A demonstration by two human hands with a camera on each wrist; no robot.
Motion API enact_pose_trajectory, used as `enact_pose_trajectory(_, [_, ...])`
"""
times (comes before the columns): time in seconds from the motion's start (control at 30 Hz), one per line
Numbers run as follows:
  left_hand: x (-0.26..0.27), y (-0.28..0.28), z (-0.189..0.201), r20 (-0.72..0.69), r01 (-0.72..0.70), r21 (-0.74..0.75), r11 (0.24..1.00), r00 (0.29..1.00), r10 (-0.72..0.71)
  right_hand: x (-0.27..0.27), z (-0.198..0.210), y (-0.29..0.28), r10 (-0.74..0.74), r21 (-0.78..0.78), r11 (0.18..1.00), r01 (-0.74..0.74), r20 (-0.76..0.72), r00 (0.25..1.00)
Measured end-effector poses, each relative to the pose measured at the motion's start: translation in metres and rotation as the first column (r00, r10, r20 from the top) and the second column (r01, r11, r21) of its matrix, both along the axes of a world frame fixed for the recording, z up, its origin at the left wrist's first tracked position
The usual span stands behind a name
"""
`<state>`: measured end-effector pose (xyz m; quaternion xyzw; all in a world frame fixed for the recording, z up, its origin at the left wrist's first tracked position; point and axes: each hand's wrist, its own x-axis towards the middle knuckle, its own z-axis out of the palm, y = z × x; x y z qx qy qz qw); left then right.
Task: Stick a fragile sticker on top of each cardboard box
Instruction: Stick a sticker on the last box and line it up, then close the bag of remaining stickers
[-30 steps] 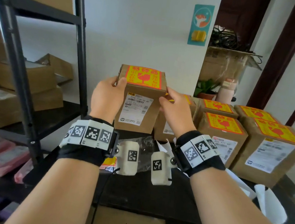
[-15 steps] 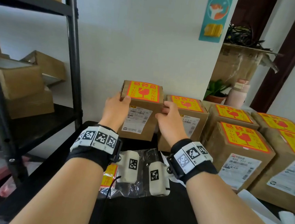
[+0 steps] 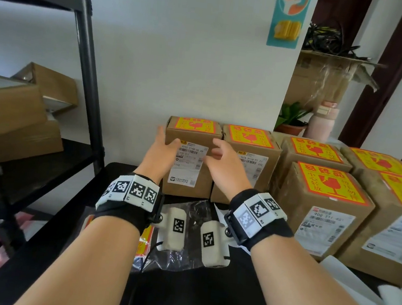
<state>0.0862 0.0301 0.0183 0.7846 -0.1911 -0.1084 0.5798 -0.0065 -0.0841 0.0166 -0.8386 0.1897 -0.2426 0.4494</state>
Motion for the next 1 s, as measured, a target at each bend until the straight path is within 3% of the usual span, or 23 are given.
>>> enact_pose_trajectory(0.2, [-0.025,0.015,0.020,0.078,-0.116,0.056,0.992,0.991,0.112,-0.029,0.014,-0.004,-0.025,-0.010,1.000,0.025,0.039,0.999])
enact_pose_trajectory(0.3, [-0.037,0.031,0.023,0.106,-0.122,0.265,0.956,0.990,0.097,-0.046,0.015,-0.003,-0.031,0.002,1.000,0.031,0.038,0.999])
enact_pose_trajectory(0.37, [-0.047,0.043,0.020,0.107,-0.077,0.483,0.872,0.994,0.029,-0.058,0.010,0.000,-0.034,0.005,0.999,0.034,-0.003,0.999])
enact_pose_trajectory(0.47, [-0.060,0.060,0.004,0.136,-0.024,0.753,0.658,0.983,-0.121,-0.073,-0.001,0.008,-0.033,0.014,0.999,0.035,-0.131,0.991])
enact_pose_trajectory(0.53, [-0.069,0.069,-0.012,0.146,-0.016,0.859,0.512,0.966,-0.215,-0.085,-0.010,0.016,-0.026,0.047,0.998,0.039,-0.245,0.969])
enact_pose_trajectory(0.6, [-0.075,0.076,-0.030,0.115,0.010,0.900,0.435,0.959,-0.259,-0.097,-0.018,0.025,-0.002,0.162,0.985,0.061,-0.342,0.940])
enact_pose_trajectory(0.73, [-0.100,0.081,-0.046,0.072,0.064,0.910,0.410,0.948,-0.309,-0.112,-0.037,0.037,0.123,0.462,0.882,0.096,-0.422,0.898])
enact_pose_trajectory(1.0, [-0.118,0.066,-0.051,0.041,0.152,0.905,0.397,0.898,-0.438,-0.115,-0.057,0.045,0.169,0.619,0.775,0.127,-0.397,0.902])
